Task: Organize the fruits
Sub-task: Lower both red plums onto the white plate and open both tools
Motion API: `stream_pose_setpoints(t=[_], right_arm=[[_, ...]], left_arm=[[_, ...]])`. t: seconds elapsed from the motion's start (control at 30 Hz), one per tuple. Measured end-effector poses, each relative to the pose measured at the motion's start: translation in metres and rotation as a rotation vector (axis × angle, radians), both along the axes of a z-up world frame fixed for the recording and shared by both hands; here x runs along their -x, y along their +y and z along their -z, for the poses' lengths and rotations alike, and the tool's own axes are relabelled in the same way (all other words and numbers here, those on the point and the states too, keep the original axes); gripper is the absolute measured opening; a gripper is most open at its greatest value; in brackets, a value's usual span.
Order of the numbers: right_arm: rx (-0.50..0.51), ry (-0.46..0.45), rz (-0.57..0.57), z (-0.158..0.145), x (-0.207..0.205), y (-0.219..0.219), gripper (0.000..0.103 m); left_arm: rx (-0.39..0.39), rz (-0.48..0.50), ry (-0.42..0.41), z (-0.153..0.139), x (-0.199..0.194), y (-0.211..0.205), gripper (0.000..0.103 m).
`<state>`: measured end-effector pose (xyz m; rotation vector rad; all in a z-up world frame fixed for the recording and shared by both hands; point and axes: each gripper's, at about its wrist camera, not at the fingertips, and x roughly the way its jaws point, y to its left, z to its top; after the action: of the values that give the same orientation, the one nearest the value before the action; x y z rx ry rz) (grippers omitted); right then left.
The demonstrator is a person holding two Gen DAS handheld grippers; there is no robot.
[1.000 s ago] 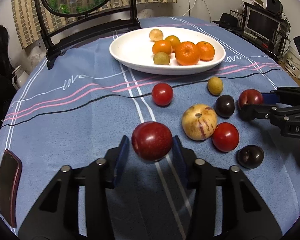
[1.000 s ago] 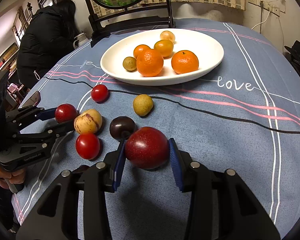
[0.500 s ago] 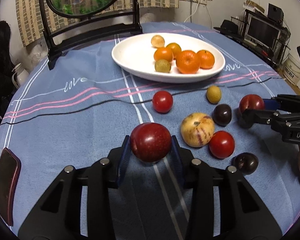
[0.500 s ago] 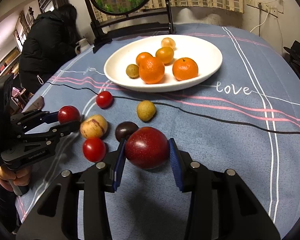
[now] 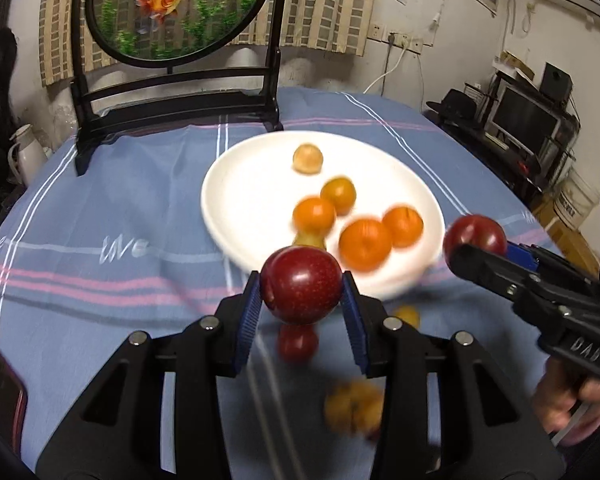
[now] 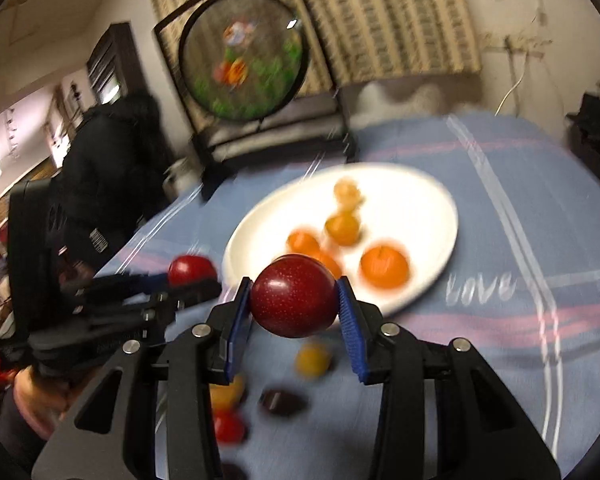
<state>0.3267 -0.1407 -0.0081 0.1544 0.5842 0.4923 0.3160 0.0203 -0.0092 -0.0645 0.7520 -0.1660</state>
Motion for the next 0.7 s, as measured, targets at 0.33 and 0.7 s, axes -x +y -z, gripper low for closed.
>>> stream_pose_setpoints(t=[0.33,0.7], right_arm=[[-0.007,0.052,0.074,0.015,-0.077,0.003,0.042],[0.012,0.013,0.067,0.010,-0.078,0.004,0.064]], left_arm=[[-0.049,-0.088,0.053,0.011,-0.070,0.005,0.040],[-0.118,-0.139,0.015,0.007,-0.070,0.005,0.079]])
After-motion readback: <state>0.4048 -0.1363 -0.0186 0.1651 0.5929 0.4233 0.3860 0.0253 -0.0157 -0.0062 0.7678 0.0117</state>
